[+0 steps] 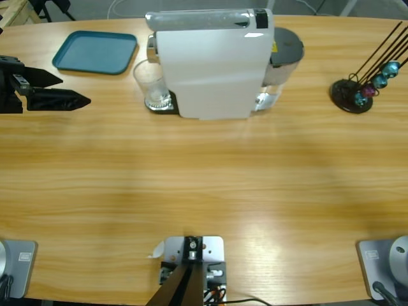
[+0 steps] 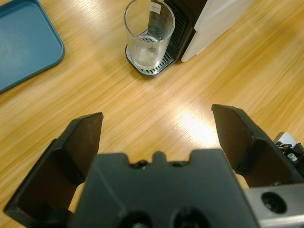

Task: Pour coffee

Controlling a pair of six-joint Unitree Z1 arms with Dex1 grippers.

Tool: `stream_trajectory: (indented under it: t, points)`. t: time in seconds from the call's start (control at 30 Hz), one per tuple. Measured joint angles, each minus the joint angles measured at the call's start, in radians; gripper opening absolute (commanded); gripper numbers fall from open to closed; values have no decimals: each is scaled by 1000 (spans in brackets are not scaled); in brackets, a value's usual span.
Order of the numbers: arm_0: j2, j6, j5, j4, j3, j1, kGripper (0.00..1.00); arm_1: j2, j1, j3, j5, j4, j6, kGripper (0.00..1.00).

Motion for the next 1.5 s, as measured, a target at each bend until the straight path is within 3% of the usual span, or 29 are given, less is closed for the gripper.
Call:
stream_trajectory:
  t: [0.9, 0.93, 0.97, 1.0, 1.23, 1.5]
  points:
    - [35, 0, 0, -18, 3, 0, 1000, 7, -5, 75, -1, -44, -17, 0]
    - [35, 0, 0, -18, 5, 0, 1000, 5, -5, 80, -1, -49, -17, 222]
    - [35, 0, 0, -18, 7, 0, 1000, 3, -5, 84, -1, -54, -17, 868]
    - [35, 0, 0, -18, 8, 0, 1000, 1, -5, 88, -1, -62, -19, 998]
    - [35, 0, 0, -25, 9, 0, 1000, -22, -3, -4, -2, -45, -48, 1000]
    - [30, 0, 0, -29, 10, 0, 1000, -83, 15, 31, 8, 12, 23, 1000]
